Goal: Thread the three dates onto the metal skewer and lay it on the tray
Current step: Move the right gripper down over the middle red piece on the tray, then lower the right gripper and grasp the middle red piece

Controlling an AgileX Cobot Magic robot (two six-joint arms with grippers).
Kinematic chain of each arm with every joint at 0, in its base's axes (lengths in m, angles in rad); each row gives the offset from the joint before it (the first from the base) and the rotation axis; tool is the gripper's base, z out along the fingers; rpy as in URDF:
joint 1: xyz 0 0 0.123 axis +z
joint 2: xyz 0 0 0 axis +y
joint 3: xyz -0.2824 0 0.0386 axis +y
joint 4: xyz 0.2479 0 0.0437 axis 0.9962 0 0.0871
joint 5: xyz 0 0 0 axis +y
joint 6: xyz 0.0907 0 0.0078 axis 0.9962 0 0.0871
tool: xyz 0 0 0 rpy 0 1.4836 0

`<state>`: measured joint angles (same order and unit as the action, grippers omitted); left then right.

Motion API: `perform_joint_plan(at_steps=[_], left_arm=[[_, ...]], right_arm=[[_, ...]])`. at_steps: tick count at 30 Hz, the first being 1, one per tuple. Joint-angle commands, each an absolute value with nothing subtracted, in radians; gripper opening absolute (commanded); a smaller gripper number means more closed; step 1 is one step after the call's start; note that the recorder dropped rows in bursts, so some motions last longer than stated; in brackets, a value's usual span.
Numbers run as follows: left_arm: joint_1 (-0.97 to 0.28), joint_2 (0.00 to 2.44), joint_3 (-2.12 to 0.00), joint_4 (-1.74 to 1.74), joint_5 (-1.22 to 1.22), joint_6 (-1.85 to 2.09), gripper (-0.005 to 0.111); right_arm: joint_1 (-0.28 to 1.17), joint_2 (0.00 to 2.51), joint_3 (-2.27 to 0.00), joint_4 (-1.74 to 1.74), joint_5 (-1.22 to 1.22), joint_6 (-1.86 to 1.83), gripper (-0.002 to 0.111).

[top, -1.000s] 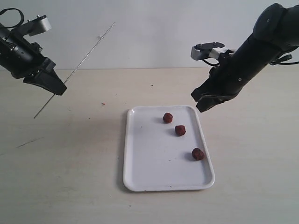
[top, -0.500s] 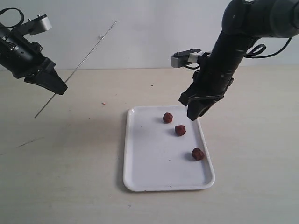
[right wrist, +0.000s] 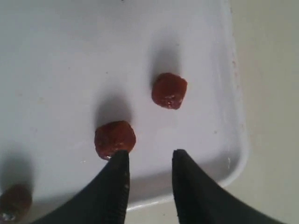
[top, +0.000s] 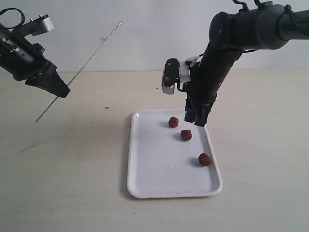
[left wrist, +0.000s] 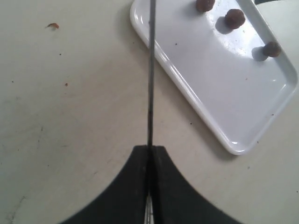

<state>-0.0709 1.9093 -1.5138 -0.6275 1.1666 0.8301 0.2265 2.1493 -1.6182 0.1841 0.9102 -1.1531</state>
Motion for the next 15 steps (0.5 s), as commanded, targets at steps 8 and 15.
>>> perform_joint_plan(at_steps=[8,15], left_arm=[[-0.069,1.896,-1.513,-0.645,1.163,0.859,0.0],[-0.069,1.896,-1.513,-0.645,1.154,0.859,0.0]], right_arm=[[0.219,2.158,-1.622,0.159,0.968,-1.231,0.045],[0.219,2.173,-1.622,0.183,0.971,-1.309,0.045]])
